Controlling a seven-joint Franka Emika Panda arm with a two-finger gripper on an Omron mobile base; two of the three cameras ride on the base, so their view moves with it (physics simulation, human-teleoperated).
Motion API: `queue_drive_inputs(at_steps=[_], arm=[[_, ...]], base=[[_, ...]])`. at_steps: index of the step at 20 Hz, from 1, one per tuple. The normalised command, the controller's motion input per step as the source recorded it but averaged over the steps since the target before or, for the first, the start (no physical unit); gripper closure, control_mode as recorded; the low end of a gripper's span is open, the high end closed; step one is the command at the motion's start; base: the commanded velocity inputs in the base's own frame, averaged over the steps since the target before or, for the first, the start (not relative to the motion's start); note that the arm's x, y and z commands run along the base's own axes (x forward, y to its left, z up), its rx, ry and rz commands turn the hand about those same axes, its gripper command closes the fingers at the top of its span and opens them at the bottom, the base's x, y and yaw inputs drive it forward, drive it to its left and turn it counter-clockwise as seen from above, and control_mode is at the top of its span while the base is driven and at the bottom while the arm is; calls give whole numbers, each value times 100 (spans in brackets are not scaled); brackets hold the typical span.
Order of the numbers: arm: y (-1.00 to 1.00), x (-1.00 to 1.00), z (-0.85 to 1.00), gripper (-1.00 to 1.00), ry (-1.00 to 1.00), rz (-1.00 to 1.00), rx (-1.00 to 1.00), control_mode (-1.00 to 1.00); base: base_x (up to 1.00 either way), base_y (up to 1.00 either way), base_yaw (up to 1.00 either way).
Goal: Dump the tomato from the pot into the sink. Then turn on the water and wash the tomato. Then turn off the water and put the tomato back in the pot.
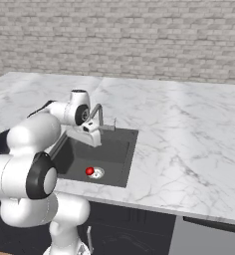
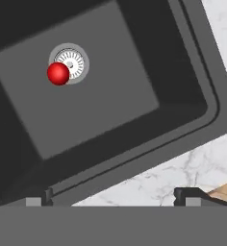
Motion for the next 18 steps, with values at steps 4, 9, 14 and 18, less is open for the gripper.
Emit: queue_drive_inputs(at_steps=[4,9,14,18], arm=[[34,17,-41,-100,-8,23,1,-100],[36,39,-38,-100,-3,16,1,-100],[27,55,-41,-100,0,12,0,-100],[18,31,-48,-100,0,8,0,-100]], base=[[0,0,0],[0,0,0],[0,0,0],[0,0,0]])
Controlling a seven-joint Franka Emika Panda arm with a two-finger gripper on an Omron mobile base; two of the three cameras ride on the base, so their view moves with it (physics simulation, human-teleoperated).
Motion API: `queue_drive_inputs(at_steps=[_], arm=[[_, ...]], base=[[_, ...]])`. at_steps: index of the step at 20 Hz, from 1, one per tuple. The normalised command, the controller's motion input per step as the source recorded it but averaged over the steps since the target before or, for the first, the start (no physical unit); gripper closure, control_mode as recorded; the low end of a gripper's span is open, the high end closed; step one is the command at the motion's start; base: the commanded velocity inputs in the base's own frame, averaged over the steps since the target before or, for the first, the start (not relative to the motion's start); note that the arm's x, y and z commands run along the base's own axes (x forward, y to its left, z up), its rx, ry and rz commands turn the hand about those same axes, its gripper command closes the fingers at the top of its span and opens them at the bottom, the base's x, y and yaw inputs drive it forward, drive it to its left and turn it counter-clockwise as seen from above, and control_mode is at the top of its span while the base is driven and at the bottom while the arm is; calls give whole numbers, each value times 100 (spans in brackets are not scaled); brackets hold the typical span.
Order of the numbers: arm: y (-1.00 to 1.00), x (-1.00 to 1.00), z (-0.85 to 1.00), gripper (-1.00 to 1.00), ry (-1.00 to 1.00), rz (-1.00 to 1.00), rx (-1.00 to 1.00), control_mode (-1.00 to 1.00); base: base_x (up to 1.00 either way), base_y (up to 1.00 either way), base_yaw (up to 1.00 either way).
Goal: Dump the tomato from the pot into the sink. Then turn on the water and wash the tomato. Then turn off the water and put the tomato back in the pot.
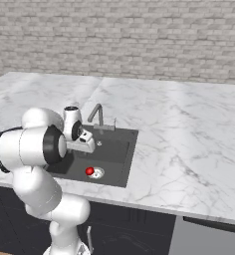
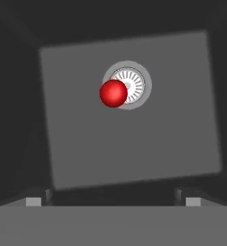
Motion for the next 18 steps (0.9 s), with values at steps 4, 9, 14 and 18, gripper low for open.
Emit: queue_drive_inputs(at_steps=[4,9,14,18], arm=[[5,28,-42,-100,0,5,0,-100],[0,33,-34,-100,1,3,0,-100],[0,13,-33,-100,2,2,0,-100],[0,12,-39,-100,2,0,0,-100]], base=[[0,0,0],[0,0,0],[0,0,0],[0,0,0]])
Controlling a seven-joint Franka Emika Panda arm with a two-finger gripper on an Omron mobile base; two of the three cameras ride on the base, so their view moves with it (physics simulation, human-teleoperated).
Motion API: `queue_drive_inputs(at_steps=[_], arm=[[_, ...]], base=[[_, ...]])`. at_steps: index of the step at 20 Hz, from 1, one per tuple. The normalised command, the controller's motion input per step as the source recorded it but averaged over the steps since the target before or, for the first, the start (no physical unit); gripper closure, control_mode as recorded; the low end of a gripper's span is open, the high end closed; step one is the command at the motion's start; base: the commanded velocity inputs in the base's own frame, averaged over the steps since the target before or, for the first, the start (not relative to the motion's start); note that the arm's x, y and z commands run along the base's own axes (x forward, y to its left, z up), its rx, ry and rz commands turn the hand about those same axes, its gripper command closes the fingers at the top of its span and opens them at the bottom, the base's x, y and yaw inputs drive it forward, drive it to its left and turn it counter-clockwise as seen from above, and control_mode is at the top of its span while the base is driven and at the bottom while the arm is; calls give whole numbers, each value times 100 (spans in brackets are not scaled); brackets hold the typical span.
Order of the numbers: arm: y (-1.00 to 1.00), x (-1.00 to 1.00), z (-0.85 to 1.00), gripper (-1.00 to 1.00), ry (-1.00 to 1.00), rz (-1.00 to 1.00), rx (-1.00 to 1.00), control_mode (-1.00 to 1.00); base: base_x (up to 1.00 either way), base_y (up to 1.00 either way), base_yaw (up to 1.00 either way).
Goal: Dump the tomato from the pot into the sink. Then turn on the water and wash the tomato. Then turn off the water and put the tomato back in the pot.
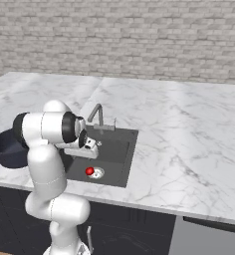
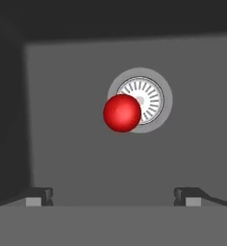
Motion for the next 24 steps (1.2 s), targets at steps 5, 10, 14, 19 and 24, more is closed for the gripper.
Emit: queue_drive_inputs(at_steps=[5,10,14,19,24], arm=[[0,7,-31,-100,0,0,0,-100],[0,0,-21,-100,0,0,0,-100],[0,0,-14,-100,0,0,0,-100],[0,0,-10,-100,0,0,0,-100],[0,0,-14,-100,0,0,0,-100]], base=[[0,0,0],[0,0,0],[0,0,0],[0,0,0],[0,0,0]])
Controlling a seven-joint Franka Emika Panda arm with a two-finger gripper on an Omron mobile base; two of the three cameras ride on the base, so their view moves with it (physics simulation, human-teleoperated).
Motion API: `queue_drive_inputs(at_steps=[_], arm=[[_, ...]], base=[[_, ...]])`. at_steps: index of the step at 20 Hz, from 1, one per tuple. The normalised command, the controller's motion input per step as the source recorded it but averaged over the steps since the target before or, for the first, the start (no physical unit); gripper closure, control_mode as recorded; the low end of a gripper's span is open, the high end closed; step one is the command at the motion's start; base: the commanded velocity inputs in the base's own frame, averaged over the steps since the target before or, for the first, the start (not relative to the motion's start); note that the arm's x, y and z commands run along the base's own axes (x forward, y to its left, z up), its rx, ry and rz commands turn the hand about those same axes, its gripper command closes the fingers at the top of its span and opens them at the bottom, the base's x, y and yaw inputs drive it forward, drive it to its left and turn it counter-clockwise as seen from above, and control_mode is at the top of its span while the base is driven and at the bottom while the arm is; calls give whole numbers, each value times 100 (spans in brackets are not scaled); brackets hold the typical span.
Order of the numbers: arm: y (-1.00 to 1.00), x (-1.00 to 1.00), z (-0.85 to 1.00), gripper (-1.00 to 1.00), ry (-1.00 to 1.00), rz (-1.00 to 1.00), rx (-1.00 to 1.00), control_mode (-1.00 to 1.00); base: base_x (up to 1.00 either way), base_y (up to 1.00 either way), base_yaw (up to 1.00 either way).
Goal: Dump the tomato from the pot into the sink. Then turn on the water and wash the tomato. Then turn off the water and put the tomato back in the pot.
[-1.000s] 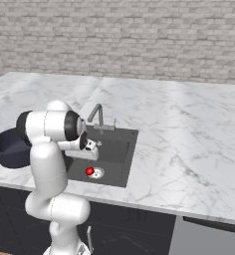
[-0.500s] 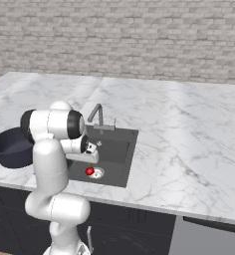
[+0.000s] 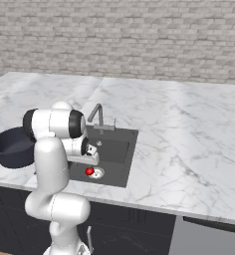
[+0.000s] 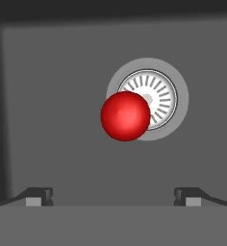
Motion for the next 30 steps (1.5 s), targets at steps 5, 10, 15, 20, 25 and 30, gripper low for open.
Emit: queue_drive_inputs(at_steps=[5,10,15,20,25,30], arm=[[0,0,-16,-100,0,0,0,-100],[0,1,-16,-100,0,0,-1,-100],[-1,6,-14,-100,0,0,-1,-100],[0,14,-10,-100,0,0,0,-100],[0,21,-10,-100,0,0,0,-100],[0,12,-15,-100,0,0,-4,-100]], base=[[0,0,0],[0,0,0],[0,0,0],[0,0,0],[0,0,0],[0,0,0]])
